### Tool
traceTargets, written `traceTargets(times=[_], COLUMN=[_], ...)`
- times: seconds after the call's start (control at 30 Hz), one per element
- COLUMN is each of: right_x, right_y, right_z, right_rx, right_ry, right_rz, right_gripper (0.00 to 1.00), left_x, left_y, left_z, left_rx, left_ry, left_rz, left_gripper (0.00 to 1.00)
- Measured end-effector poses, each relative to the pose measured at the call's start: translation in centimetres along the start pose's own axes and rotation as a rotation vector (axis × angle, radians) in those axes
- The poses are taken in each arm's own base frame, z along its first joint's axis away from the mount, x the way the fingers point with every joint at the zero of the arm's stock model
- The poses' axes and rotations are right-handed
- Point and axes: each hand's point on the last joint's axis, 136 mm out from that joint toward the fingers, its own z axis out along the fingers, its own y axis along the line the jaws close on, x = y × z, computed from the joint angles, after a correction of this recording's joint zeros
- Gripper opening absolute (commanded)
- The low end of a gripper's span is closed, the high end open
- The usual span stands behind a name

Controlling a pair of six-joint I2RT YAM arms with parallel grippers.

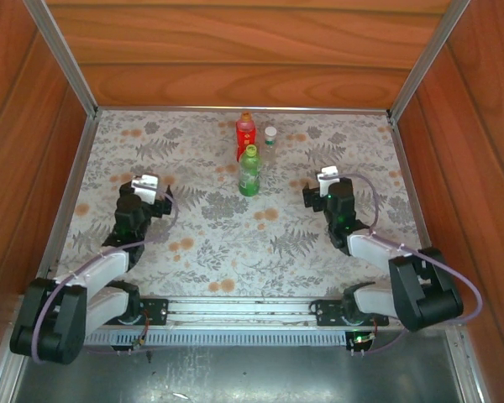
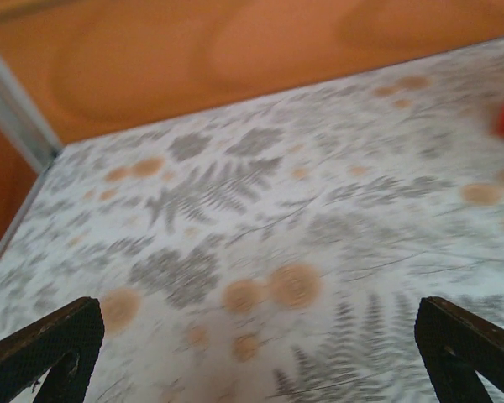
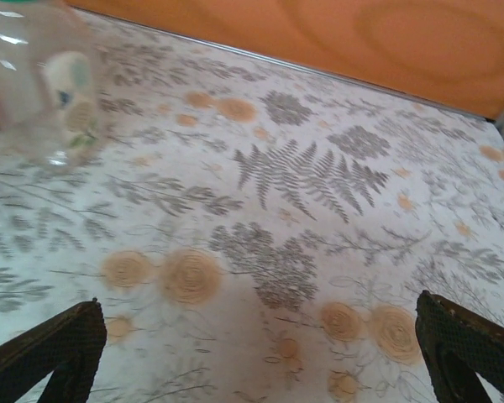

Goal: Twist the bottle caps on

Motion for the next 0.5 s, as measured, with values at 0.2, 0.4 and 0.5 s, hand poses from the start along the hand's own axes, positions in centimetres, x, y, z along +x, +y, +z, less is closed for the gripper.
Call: traceTargets(times=[0.2, 0.4, 0.5], right_x=[2.7, 3.6, 3.3], right_y=[-3.1, -3.6, -3.5], right_z=[2.3, 3.4, 3.8], right_rx=[0.046, 0.007, -0.015], right_ry=[0.018, 0.016, 0.020], right_rz=[0.077, 0.137, 0.155], right_gripper=[1.00, 1.00, 1.00], left_x=[3.6, 5.5, 5.6], left_y=[3.6, 5.4, 5.5], left_z=[1.9, 5.3, 7.0], left_rx=[-0.102, -0.122, -0.114], left_ry=[0.084, 0.133, 0.144], left_rz=[-0.077, -0.183, -0.201], left_gripper=[1.00, 1.00, 1.00])
